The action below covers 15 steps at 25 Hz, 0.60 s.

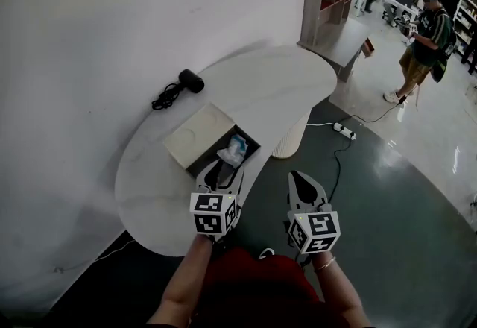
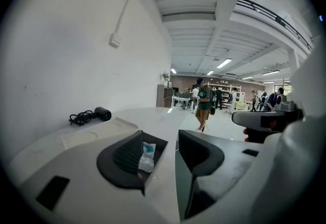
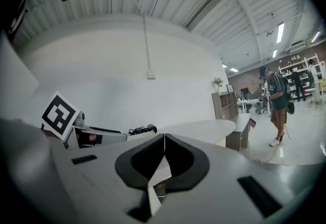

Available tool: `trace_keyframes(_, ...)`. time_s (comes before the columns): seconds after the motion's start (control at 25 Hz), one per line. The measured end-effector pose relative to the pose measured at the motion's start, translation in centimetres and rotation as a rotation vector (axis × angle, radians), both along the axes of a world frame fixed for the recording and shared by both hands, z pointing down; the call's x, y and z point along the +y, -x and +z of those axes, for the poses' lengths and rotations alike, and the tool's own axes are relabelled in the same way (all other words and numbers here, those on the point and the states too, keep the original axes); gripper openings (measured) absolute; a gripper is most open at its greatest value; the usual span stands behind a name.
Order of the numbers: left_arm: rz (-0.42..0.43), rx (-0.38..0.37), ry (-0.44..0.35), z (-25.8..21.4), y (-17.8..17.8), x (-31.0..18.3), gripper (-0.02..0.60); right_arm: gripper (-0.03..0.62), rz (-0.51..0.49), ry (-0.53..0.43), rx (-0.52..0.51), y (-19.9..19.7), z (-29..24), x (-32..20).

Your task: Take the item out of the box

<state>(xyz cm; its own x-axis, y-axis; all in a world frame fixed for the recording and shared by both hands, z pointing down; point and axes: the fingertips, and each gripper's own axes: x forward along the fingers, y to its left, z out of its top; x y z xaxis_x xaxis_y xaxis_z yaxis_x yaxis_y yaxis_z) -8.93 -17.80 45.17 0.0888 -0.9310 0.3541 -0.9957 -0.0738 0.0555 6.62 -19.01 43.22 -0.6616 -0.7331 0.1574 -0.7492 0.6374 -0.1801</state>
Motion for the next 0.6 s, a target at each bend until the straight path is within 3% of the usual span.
trace_keyframes(0.6,0.022,-0.044,0.145,3.7,2.6,-4.4,0.195,0.015,-0.032,0.049,0.013,3.4,1.5,-3.0)
